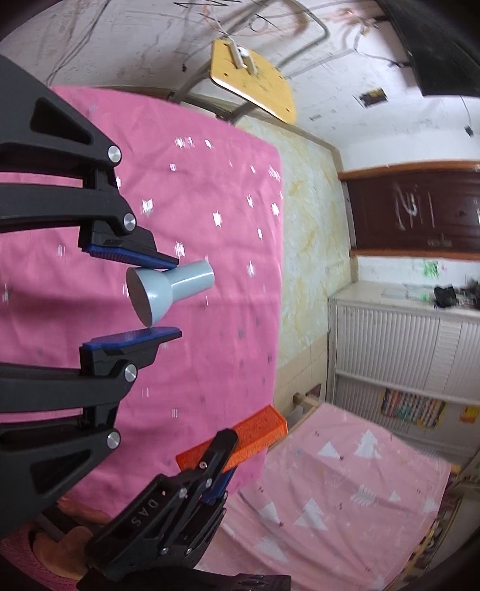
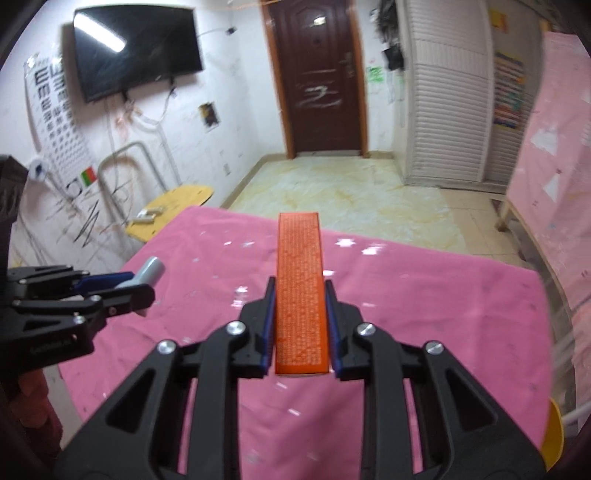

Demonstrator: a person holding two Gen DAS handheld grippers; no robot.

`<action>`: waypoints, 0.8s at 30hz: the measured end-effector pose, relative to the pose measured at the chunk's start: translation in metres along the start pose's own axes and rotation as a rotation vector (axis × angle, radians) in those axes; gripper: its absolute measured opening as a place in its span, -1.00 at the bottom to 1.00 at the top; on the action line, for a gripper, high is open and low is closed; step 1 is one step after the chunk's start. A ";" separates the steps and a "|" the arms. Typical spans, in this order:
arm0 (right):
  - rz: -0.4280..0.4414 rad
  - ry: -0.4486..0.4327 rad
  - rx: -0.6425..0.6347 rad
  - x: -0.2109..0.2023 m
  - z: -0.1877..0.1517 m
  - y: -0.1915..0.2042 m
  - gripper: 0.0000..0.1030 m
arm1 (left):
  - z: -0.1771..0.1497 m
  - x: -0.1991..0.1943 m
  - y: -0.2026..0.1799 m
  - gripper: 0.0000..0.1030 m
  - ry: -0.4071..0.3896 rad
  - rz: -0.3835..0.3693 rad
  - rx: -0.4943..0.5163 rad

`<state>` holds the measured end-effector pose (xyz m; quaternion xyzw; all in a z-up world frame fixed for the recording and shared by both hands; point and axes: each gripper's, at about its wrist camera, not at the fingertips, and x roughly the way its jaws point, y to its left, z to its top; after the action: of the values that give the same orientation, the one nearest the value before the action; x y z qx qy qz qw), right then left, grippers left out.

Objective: Collect trash
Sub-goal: 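Carry both items to the yellow bin and open both tools inside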

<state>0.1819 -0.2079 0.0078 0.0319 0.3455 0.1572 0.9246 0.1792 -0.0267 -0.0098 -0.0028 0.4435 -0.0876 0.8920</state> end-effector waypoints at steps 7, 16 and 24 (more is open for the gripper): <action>-0.097 -0.085 0.117 -0.059 -0.023 -0.068 -0.57 | 0.003 -0.011 -0.081 -0.53 -0.014 -0.060 0.114; -0.249 -0.144 0.281 -0.122 -0.076 -0.156 -0.57 | -0.008 -0.014 -0.187 -0.53 0.012 -0.203 0.256; -0.326 -0.167 0.390 -0.156 -0.119 -0.209 -0.57 | -0.029 -0.005 -0.259 -0.53 0.051 -0.244 0.367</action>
<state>0.0495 -0.4608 -0.0196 0.1664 0.2925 -0.0663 0.9393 0.1132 -0.2785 -0.0023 0.1084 0.4390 -0.2742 0.8487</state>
